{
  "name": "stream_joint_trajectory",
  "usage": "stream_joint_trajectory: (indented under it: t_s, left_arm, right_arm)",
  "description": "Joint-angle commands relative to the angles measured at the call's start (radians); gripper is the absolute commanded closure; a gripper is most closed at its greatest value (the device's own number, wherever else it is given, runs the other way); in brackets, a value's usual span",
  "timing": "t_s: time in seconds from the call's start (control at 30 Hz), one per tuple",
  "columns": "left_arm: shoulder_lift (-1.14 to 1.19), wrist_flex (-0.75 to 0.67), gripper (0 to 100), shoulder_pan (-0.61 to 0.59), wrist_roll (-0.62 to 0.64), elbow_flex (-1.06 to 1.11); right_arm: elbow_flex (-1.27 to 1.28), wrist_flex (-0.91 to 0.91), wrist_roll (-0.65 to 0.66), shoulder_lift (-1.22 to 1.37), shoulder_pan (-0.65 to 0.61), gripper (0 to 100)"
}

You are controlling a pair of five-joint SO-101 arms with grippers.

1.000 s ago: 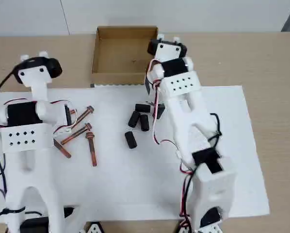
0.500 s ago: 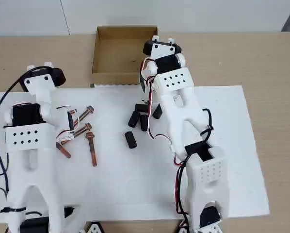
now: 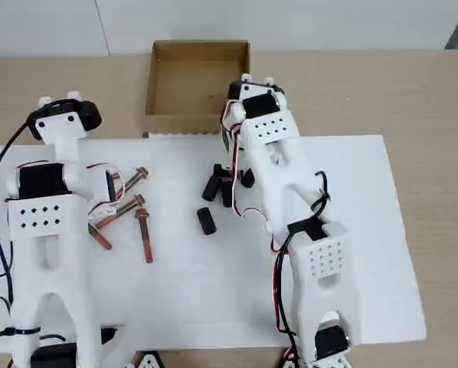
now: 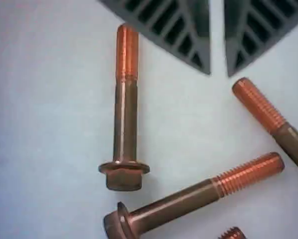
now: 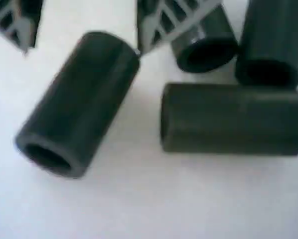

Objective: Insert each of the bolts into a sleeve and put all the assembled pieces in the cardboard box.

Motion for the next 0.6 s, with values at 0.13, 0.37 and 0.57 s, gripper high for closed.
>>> stream_joint_trajectory:
  t_s: [0.13,0.37,0.57]
  left_arm:
    - [-0.003,-0.017,99,0.002,0.003,-0.004]
    - [-0.003,-0.017,99,0.002,0.003,-0.002]
    - [-0.003,-0.017,99,0.002,0.003,-0.002]
  right_arm:
    - [-0.043,-0.058,-0.006,0.033,0.015,86.9]
    - [-0.043,-0.084,-0.006,0.074,0.028,87.2]
    - [-0.043,-0.085,-0.008,0.114,0.050,89.1]
